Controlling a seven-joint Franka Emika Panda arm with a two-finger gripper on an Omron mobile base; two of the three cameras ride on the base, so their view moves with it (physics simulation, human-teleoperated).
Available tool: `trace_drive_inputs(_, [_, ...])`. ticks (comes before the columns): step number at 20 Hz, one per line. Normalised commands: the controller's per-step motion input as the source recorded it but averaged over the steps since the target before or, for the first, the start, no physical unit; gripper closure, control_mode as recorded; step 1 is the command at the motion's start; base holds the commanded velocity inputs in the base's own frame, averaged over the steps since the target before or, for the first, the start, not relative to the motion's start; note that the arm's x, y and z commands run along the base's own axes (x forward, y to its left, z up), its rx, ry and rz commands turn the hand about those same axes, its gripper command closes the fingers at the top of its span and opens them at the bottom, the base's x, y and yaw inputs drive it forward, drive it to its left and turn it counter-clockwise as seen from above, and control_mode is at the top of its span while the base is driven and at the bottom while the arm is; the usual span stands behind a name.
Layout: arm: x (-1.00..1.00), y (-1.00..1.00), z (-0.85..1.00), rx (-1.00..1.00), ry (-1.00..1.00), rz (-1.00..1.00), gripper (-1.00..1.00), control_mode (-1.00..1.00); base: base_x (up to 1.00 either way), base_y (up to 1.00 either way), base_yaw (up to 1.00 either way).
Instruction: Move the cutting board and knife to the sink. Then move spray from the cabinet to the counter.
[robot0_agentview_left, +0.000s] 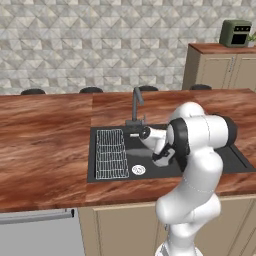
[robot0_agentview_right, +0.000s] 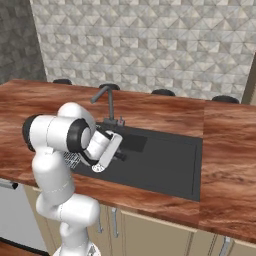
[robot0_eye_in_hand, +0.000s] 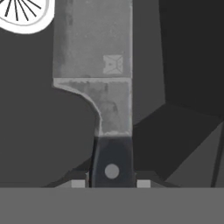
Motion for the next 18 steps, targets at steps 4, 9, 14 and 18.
trace_drive_inputs(4, [0.27,0.03,-0.31,0.0,-0.02,0.03,1.0,-1.0,0.0,0.0,0.0])
trace_drive_inputs(9, [0.22,0.08,-0.16,0.0,0.0,0.01,1.0,-1.0,0.0,0.0,0.0])
trace_drive_inputs(14, [0.23,0.09,-0.09,0.0,0.0,0.0,1.0,-1.0,0.0,0.0,0.0])
trace_drive_inputs(18, [0.27,0.08,-0.15,0.0,0.01,0.0,1.0,-1.0,0.0,0.0,0.0])
